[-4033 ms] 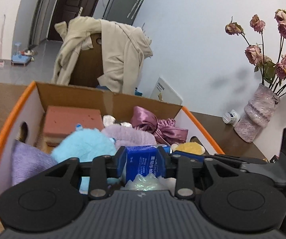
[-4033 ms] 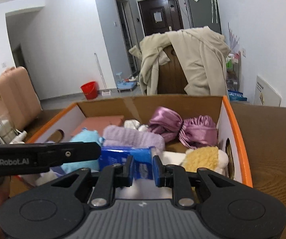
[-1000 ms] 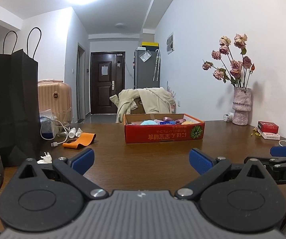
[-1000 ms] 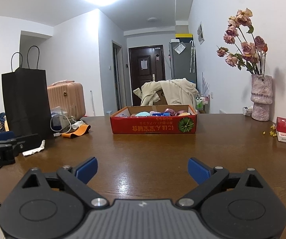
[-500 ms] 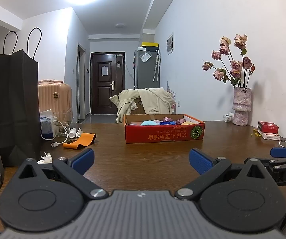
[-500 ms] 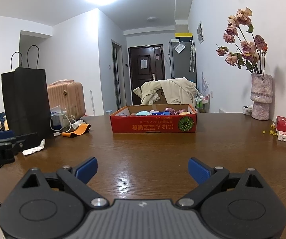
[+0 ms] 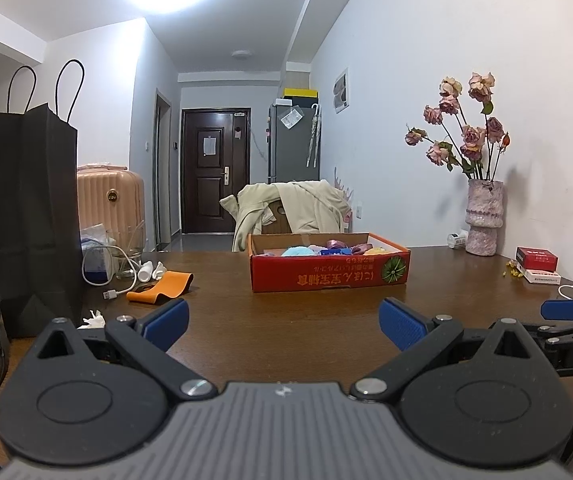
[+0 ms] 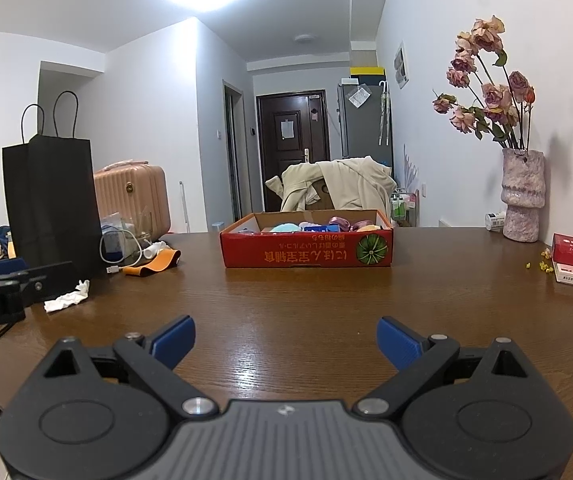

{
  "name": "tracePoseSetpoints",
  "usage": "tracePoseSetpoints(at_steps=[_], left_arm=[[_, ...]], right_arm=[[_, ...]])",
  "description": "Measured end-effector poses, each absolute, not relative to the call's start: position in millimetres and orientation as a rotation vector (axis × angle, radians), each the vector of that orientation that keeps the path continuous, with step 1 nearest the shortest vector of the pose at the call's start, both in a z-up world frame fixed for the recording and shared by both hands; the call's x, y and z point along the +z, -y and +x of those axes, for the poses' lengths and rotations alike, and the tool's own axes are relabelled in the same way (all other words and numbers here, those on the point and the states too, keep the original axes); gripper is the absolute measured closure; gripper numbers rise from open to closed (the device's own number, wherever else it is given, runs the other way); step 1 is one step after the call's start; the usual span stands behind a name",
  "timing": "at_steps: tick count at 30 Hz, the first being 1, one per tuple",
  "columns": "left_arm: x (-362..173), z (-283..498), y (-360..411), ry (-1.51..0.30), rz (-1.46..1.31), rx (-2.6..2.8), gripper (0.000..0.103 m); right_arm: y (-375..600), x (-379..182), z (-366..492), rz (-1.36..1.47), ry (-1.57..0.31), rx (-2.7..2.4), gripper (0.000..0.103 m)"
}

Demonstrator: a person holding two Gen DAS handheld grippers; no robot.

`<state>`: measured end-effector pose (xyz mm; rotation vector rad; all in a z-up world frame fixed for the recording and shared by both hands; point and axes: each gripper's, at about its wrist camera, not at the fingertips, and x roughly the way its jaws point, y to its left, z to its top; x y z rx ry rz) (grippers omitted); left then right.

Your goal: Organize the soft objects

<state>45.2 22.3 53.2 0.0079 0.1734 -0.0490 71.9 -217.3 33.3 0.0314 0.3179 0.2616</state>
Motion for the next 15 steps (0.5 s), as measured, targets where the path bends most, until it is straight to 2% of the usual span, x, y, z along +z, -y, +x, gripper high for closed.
tracePoseSetpoints(at_steps=[15], left_arm=[[53.4,40.9,-21.9,-0.147,0.013,-0.075,0.0]], right_arm=[[215.8,33.5,69.1,0.035,-0.307,0.262,0.005]])
